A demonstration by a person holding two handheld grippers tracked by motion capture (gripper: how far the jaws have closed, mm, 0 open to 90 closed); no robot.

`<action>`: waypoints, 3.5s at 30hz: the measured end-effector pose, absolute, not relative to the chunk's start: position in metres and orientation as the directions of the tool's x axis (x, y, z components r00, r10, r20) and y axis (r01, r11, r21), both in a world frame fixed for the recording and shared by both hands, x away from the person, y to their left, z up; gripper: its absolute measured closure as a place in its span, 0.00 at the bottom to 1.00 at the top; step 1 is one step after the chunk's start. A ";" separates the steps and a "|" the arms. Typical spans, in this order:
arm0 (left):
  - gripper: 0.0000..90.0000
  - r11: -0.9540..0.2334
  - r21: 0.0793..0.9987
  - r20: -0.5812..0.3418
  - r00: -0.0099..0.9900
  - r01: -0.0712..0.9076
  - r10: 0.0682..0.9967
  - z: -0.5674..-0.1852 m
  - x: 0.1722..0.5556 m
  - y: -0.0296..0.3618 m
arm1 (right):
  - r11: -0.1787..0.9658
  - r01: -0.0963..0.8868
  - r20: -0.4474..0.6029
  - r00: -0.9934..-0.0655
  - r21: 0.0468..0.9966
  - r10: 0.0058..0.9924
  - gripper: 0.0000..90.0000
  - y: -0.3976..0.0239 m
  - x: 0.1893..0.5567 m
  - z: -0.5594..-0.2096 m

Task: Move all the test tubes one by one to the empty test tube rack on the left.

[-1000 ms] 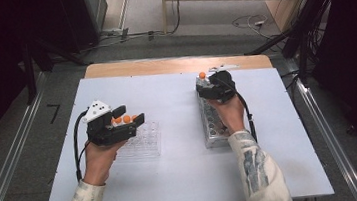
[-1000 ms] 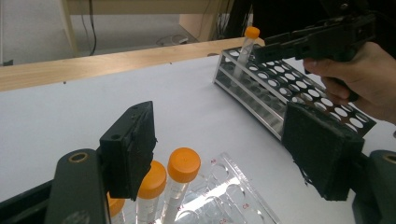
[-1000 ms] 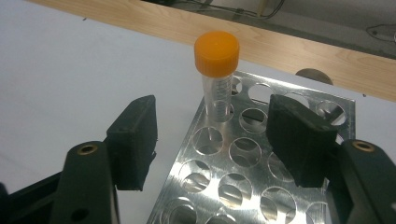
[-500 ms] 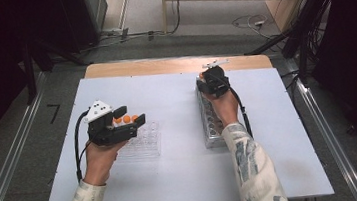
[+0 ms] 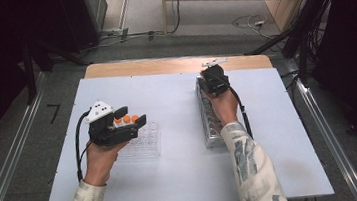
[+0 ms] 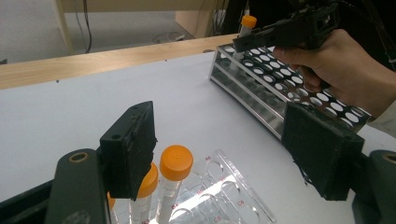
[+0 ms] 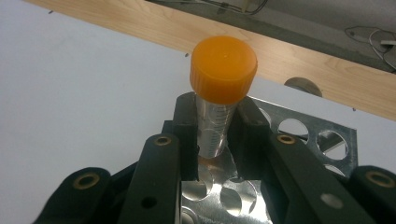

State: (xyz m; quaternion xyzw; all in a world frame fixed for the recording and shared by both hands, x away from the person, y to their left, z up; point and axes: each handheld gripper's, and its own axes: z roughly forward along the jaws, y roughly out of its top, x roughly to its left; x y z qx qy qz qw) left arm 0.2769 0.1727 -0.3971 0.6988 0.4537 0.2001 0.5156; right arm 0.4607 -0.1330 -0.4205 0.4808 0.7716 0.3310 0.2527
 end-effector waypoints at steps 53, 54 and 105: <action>0.18 -0.134 0.906 -0.120 0.546 0.401 0.829 -0.395 0.266 0.137 | 0.518 0.372 -0.082 -0.747 0.770 0.659 0.80 -0.101 0.325 -0.396; 0.19 -0.136 0.908 -0.116 0.549 0.397 0.828 -0.396 0.265 0.135 | 0.521 0.374 -0.078 -0.752 0.767 0.654 0.80 -0.100 0.323 -0.397; 0.78 -0.141 0.905 -0.200 0.694 0.401 0.692 -0.410 0.266 0.106 | 0.574 0.329 -0.010 -0.862 0.750 0.506 0.56 -0.080 0.288 -0.415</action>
